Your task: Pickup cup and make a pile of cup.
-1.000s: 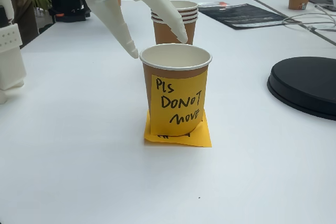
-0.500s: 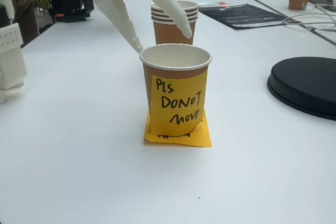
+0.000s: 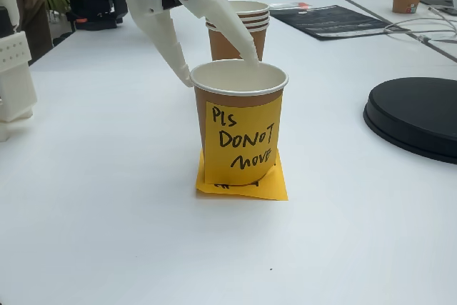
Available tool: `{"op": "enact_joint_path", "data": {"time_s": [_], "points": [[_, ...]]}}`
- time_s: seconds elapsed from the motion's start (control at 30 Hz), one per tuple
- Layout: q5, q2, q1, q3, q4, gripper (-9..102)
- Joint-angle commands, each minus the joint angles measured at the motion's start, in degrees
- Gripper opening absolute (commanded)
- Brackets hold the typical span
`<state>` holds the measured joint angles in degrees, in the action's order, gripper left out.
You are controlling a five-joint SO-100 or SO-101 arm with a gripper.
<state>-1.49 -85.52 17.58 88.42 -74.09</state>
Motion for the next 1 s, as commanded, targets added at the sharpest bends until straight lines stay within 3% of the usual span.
{"op": "enact_joint_path", "data": {"time_s": [0.0,0.6,0.97], "points": [[0.1,0.3,0.7,-1.8,0.3,32],[-0.5,4.0,2.4,-1.8,0.4,32],[-0.2,4.0,5.4,-1.8,7.3,32]]}}
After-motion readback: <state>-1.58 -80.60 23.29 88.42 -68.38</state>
